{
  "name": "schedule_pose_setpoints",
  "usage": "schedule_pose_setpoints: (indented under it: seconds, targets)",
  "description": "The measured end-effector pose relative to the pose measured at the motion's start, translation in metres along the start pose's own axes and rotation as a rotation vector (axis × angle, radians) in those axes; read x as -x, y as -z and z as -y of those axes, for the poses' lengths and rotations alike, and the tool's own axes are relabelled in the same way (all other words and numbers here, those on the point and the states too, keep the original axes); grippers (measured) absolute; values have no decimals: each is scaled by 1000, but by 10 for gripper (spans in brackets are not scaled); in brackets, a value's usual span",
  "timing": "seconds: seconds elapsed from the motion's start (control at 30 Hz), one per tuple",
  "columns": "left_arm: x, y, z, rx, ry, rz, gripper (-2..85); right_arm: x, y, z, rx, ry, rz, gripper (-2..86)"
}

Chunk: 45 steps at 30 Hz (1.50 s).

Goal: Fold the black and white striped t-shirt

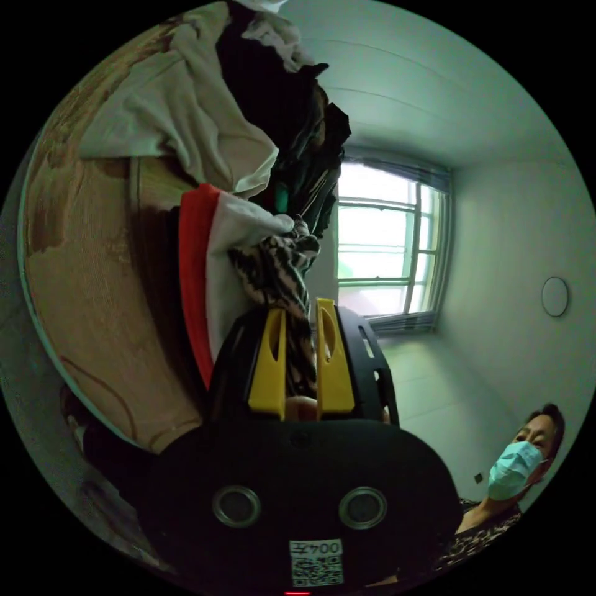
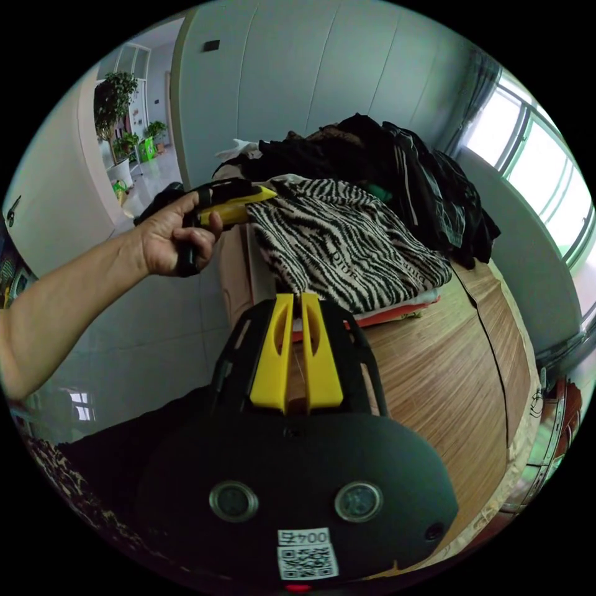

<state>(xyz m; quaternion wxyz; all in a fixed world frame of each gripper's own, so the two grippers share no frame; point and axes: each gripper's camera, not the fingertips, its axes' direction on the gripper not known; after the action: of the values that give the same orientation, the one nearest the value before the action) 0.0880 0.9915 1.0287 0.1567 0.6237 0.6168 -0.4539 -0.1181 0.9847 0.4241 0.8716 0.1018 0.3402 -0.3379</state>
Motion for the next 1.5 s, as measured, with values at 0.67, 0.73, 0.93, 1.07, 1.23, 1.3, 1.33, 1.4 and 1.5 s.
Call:
schedule_pose_setpoints:
  seconds: [0.67, 0.73, 0.93, 1.07, 1.23, 1.3, 1.33, 1.4, 1.5]
  targets:
    - [-82, 29, -99, -362, -278, 459, 3, -59, -35, -55, -64, 8, 184, 96]
    - [-127, -8, -112, -322, -489, 524, 3, -79, -27, -57, -106, 1, 126, 75]
    - [-186, -146, -129, -93, -851, 681, 3, -215, -48, -22, -154, -224, 4, 62]
    - [-180, -206, -122, -24, -886, 825, 6, -287, -90, 11, -114, -300, -15, 64]
    - [-153, -240, -104, 30, -802, 903, 6, -339, -165, 23, 64, -328, 54, 58]
    - [-142, -250, -104, 32, -804, 853, 6, -353, -182, 18, 66, -364, 94, 58]
    - [-138, -255, -107, 18, -817, 842, 7, -357, -186, 17, 58, -369, 93, 58]
    - [-136, -260, -111, 0, -822, 828, 7, -360, -186, 14, 45, -374, 92, 59]
    - [-149, -260, -119, -10, -803, 787, 7, -371, -166, 3, -41, -425, 142, 67]
